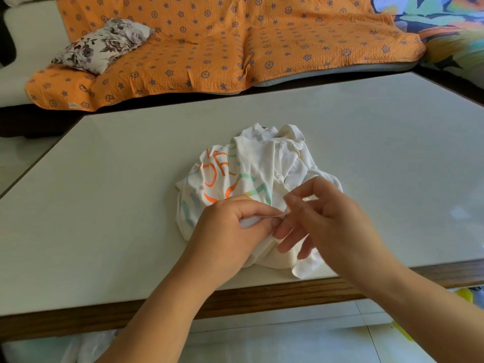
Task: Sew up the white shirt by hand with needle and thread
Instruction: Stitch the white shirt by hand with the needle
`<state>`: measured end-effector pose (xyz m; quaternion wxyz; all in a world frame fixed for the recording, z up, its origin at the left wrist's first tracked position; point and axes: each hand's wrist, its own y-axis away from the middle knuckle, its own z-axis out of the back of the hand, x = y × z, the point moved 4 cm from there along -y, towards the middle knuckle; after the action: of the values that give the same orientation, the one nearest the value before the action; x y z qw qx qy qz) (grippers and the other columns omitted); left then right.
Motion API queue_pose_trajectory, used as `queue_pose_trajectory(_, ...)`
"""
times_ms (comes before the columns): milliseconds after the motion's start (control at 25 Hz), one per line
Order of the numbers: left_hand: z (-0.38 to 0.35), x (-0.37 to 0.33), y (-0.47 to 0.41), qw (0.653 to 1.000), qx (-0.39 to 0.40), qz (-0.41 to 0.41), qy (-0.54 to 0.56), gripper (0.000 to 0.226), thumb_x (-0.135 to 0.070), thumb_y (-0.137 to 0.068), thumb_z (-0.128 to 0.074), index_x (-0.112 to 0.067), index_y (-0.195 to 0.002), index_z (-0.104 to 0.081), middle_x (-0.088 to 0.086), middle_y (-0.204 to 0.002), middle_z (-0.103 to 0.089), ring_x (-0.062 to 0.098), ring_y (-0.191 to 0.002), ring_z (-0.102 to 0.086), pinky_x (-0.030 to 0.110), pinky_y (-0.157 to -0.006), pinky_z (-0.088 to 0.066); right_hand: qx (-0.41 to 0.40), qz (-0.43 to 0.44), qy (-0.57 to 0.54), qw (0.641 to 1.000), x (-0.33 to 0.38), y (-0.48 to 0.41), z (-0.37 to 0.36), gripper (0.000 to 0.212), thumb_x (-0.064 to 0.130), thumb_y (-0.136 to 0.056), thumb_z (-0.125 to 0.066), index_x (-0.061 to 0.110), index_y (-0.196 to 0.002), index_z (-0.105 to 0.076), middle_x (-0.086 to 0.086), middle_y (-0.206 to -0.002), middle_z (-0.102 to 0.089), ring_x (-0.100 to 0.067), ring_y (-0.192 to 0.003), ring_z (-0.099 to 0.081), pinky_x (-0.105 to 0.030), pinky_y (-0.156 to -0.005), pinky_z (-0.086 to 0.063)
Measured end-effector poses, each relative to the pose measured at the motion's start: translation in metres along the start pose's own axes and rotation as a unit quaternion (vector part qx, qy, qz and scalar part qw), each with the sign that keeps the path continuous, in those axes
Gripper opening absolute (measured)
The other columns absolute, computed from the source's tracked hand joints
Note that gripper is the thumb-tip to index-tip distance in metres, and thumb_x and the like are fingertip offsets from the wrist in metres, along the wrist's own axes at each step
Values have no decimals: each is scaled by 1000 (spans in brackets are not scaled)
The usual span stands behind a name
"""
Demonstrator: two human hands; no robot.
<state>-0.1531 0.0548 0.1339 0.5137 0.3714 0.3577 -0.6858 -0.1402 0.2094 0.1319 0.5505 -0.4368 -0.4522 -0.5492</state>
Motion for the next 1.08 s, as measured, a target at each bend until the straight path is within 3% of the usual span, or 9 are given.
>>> queue_pose_trajectory(120, 0, 0, 1, 999, 23, 26, 6, 11, -28, -83, -73, -39, -82, -74, -27, -90, -69, -15, -88, -60, -1, -74, -39, -41, 1, 13, 999, 5, -11, 18, 10, 21, -95, -60, 13, -89, -64, -6, -78, -73, -13, -52, -64, -23, -45, -46)
queue_pose_trajectory(280, -1, 2, 0, 995, 53, 53, 73, 11, -35, -77, -73, -34, -87, -76, -22, -93, -73, -13, -92, -62, -1, -76, -40, 33, -111, -311, 943, 6, -23, 23, 9, 13, -97, -51, 6, -96, -57, -14, -76, -72, -18, -50, -66, -20, -41, -50)
queue_pose_trajectory(440, 0, 8, -1, 991, 76, 68, 87, 21, -46, -69, -69, -36, -87, -77, -21, -98, -73, -12, -101, -61, 6, -87, -43, -23, -81, -392, 916, 0, -43, 43, 8, 10, -96, -50, 11, -92, -56, -11, -65, -66, -28, -72, -73, -34, -68, -62)
queue_pose_trajectory(520, 2, 10, 0, 989, 78, 77, 99, 21, -46, -67, -69, -37, -85, -76, -21, -98, -74, -12, -101, -61, 5, -85, -44, -84, -44, -320, 943, -7, -52, 56, 11, 13, -100, -49, 14, -92, -57, -8, -64, -68, -31, -83, -73, -42, -83, -59)
queue_pose_trajectory(640, 3, 12, 0, 985, 85, 84, 122, 18, -42, -68, -70, -36, -83, -76, -19, -96, -74, -10, -100, -63, 4, -83, -44, -170, 5, -172, 970, -16, -60, 73, 9, 20, -98, -57, 20, -90, -61, -3, -69, -71, -26, -86, -73, -36, -90, -56)
queue_pose_trajectory(720, 3, 13, 0, 984, 90, 86, 130, 18, -41, -68, -70, -33, -84, -77, -18, -95, -75, -8, -98, -65, 4, -81, -45, -198, 35, -64, 977, -21, -64, 79, 7, 25, -97, -59, 25, -91, -63, 0, -72, -72, -14, -81, -73, -25, -84, -54)
queue_pose_trajectory(800, 3, 13, 0, 982, 94, 89, 138, 21, -39, -68, -71, -30, -86, -77, -16, -95, -75, -8, -97, -65, 3, -79, -44, -216, 45, 35, 975, -25, -66, 85, 6, 28, -96, -59, 26, -95, -64, 5, -73, -71, 3, -67, -65, -8, -61, -45)
queue_pose_trajectory(880, 4, 14, 0, 981, 96, 86, 144, 23, -38, -68, -71, -27, -87, -77, -13, -95, -76, -6, -97, -66, 4, -80, -44, -230, 42, 95, 968, -29, -67, 91, 7, 29, -97, -57, 26, -97, -64, 7, -76, -71, 2, -59, -59, -13, -49, -39)
queue_pose_trajectory(1080, 7, 16, -2, 979, 95, 88, 160, 18, -37, -67, -72, -28, -81, -78, -8, -93, -77, 0, -94, -69, 8, -79, -46, -246, 17, 165, 955, -35, -71, 107, 10, 26, -98, -53, 29, -96, -63, 3, -80, -71, -3, -43, -47, -26, -49, -32)
